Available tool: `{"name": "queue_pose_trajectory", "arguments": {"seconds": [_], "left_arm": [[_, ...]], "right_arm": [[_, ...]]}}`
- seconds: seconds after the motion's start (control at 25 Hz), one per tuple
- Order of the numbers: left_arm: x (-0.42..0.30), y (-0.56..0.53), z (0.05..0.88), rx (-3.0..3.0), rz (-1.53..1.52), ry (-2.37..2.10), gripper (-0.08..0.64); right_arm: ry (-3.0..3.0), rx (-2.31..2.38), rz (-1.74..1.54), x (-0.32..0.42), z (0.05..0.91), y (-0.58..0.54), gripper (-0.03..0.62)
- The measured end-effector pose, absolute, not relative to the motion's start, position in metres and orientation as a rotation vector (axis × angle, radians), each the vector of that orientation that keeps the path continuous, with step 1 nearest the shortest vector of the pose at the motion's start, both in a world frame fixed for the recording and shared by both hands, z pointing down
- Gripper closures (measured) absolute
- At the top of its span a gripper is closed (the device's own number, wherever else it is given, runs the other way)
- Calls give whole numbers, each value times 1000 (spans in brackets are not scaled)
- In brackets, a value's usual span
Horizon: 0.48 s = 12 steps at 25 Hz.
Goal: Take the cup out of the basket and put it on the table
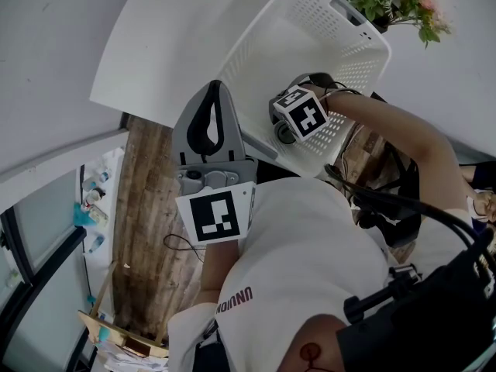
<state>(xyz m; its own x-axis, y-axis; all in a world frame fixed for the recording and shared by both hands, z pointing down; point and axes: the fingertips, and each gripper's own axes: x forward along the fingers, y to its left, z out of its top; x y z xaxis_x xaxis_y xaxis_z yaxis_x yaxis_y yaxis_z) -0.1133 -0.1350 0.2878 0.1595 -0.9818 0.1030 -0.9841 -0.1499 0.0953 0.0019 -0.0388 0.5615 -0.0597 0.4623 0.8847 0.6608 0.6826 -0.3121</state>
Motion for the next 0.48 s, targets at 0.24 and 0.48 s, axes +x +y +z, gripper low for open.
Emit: {"name": "queue_pose_trajectory", "arguments": {"seconds": [0.24, 0.48], "left_arm": [[-113, -135, 287, 2283, 22, -1949, 548], [-114, -135, 287, 2280, 22, -1952, 548]], "right_arm": [[-1703, -887, -204, -1, 565, -39, 480], [-1702, -886, -210, 0, 566, -39, 506]]}}
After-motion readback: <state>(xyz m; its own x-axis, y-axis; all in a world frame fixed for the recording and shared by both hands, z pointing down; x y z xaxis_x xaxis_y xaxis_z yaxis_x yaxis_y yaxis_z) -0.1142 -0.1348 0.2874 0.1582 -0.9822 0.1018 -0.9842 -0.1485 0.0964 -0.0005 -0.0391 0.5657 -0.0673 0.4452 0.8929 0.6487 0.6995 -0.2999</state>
